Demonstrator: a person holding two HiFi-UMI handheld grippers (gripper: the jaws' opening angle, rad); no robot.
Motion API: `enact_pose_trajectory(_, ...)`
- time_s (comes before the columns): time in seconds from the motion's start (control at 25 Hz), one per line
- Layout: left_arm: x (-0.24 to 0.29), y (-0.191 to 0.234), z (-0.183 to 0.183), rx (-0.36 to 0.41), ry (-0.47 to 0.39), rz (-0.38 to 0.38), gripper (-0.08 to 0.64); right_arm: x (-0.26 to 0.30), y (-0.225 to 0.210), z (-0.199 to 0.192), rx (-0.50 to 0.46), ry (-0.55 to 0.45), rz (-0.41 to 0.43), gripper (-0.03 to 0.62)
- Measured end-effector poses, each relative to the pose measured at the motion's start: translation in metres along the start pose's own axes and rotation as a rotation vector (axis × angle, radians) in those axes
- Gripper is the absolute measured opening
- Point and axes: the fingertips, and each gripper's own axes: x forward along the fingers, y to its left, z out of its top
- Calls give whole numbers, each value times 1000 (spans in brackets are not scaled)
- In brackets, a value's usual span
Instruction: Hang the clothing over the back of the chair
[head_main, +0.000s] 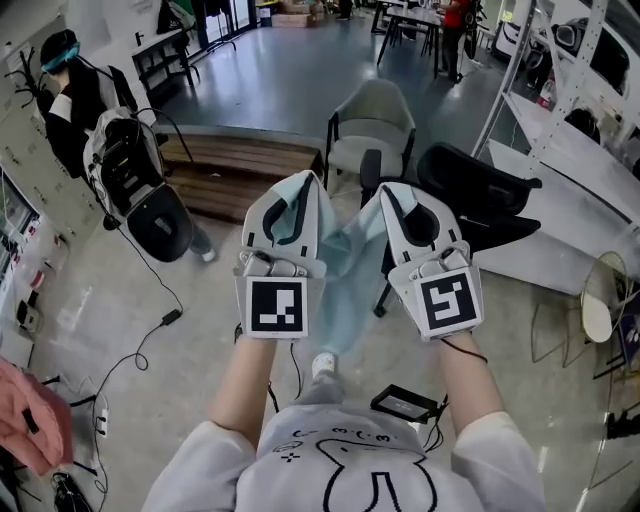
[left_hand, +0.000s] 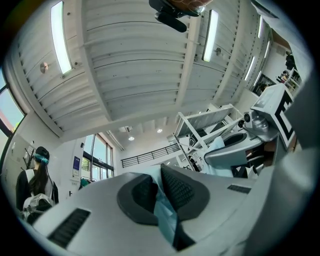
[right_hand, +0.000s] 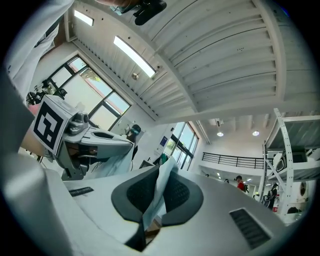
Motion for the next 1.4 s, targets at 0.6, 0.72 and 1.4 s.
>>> enact_pose_trajectory(0.6, 128, 64, -50, -6, -22, -13, 29, 131, -65, -46, -19, 7, 24, 18)
enact_pose_trajectory(0.72, 153, 79, -60, 5, -24, -30, 29, 161, -75, -54, -40, 1, 37, 18)
enact_pose_trajectory(1.4, 274, 139, -76, -34, -77, -81, 29, 277, -144, -70, -112, 47, 8, 18)
